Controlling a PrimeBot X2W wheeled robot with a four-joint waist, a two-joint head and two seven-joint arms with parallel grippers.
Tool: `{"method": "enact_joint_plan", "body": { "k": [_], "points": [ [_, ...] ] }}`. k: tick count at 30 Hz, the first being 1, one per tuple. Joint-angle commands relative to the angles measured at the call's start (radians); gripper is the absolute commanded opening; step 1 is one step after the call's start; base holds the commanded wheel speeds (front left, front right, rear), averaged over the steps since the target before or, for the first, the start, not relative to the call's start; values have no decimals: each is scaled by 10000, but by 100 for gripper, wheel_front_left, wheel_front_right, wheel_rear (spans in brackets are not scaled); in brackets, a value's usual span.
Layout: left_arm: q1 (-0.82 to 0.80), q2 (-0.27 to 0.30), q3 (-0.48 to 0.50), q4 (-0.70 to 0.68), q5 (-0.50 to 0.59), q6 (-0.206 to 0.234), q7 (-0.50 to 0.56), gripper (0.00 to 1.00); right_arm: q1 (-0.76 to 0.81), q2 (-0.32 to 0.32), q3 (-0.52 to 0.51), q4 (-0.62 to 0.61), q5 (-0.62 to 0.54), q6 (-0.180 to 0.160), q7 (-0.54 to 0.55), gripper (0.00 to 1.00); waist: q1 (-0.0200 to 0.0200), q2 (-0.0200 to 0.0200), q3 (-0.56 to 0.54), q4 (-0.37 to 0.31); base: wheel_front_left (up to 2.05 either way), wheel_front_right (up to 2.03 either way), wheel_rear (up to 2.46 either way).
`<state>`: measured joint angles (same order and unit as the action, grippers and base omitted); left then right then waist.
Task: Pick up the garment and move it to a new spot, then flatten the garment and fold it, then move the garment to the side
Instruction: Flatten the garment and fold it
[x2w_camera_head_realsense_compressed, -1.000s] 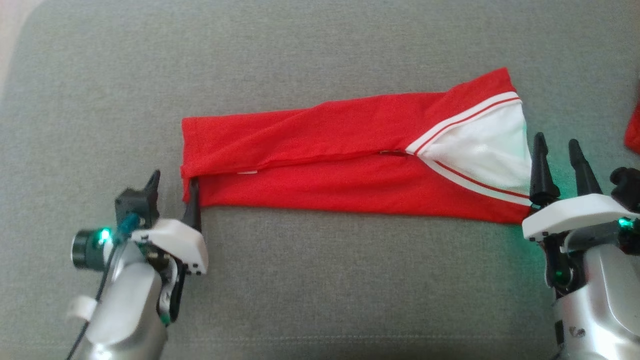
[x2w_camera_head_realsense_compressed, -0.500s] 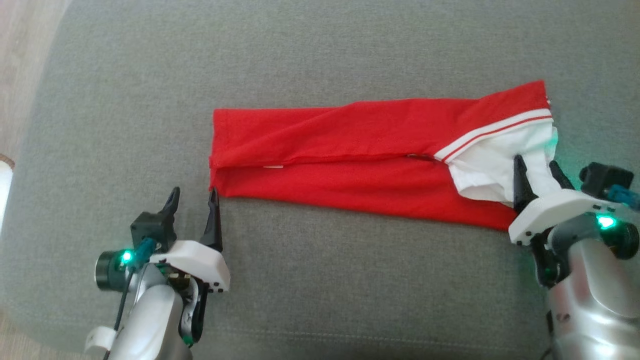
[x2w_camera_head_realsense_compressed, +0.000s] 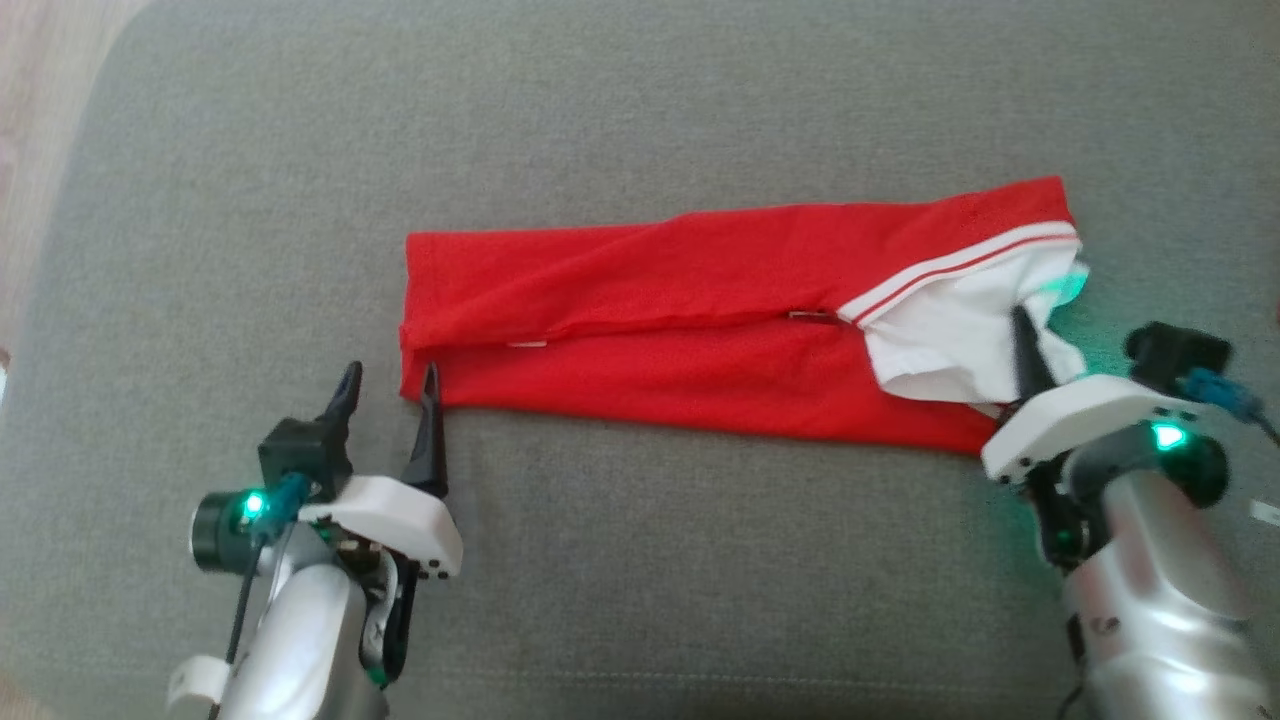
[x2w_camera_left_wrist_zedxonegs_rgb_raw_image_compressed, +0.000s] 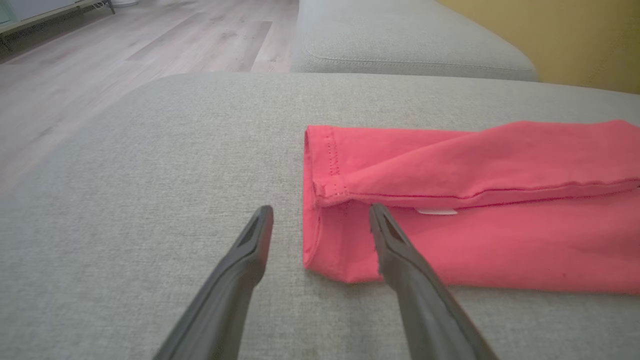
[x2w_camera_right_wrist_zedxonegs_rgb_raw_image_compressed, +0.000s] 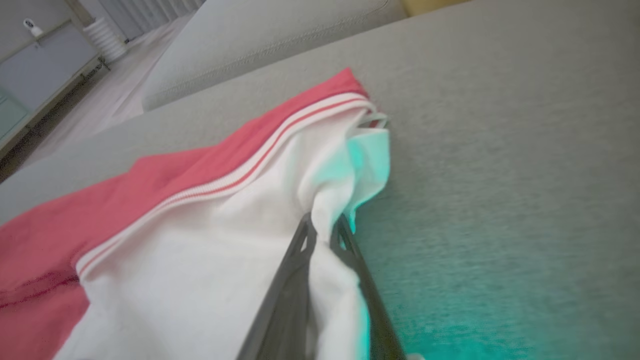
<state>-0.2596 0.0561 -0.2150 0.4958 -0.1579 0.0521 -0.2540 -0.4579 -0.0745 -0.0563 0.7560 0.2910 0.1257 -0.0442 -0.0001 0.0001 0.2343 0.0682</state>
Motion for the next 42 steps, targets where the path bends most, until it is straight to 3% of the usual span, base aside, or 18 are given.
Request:
{"method": "enact_joint_plan", "body": {
  "k": [1,7,13,20,29,34,35,36,37,42],
  "points": [
    [-20,46,335,-289,130,-50,-78,100,-109,-98,32,-265,101,50,-282,0,1,-1,-86,-87,0,0,0],
    [58,-19,279,-254,200,-184,-78,100,-499,-521,6,-974,51,50,-886,0,1,-1,-267,-224,0,0,0],
    [115,-49,128,-199,158,-235,-78,100,-435,-180,1746,-2327,594,50,-348,0,1,-1,-380,-143,0,0,0],
    [13,-56,-712,-226,-250,-230,-78,100,-128,140,4174,-3339,1426,50,519,0,1,-1,-346,706,0,0,0],
    [-140,-57,-1709,-182,-730,-59,-78,100,-603,237,5721,-2745,2190,50,491,0,1,-1,-203,2110,0,0,0],
    [-182,-58,-2018,-151,-896,53,-78,100,-1016,240,6222,-2239,2890,50,53,0,1,-1,-201,2408,0,0,0],
    [-192,-58,-2066,-139,-926,86,-78,100,-1142,240,6298,-2080,2984,50,-123,22,1,-1,-205,2429,0,0,0],
    [-203,-58,-2106,-126,-950,119,-78,100,-1251,240,6301,-1944,3097,50,-360,77,1,-1,-211,2435,0,0,0],
    [-220,-58,-2133,-114,-973,148,-78,100,-1355,240,6320,-1817,3221,50,-583,100,1,-1,-218,2420,0,0,0],
    [-318,-58,-2051,-106,-975,274,-78,100,-1714,241,6049,-1167,3331,50,-1667,100,1,-1,-314,1951,0,0,0]
  ]
}}
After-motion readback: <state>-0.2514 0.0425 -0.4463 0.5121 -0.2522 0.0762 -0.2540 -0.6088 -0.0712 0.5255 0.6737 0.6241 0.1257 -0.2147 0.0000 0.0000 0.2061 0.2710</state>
